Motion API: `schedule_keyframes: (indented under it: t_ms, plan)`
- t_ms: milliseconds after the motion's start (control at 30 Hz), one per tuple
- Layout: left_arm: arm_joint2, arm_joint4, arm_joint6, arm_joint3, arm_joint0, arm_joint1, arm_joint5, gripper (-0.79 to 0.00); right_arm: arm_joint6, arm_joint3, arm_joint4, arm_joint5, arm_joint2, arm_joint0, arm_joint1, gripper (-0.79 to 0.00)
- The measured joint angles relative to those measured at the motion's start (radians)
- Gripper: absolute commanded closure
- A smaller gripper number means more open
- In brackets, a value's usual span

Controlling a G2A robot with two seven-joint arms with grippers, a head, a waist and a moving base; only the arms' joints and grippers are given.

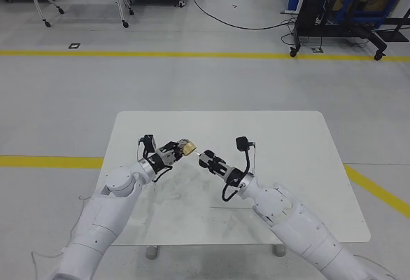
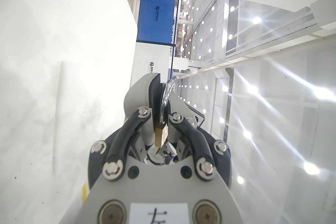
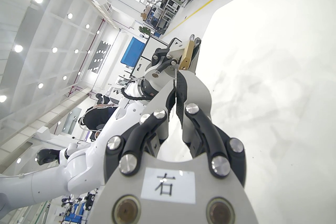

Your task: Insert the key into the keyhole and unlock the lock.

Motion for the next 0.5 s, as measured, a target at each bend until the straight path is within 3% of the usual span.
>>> schedule_keyframes:
  t_ms: [500]
  plan:
    - [-0.018,0.005,-0.006,-0.024,0.017,-0.002,-0.031,0.000,-0.066,0.041,0.002,0.013,-0.015,0.008,-0.042,0.000]
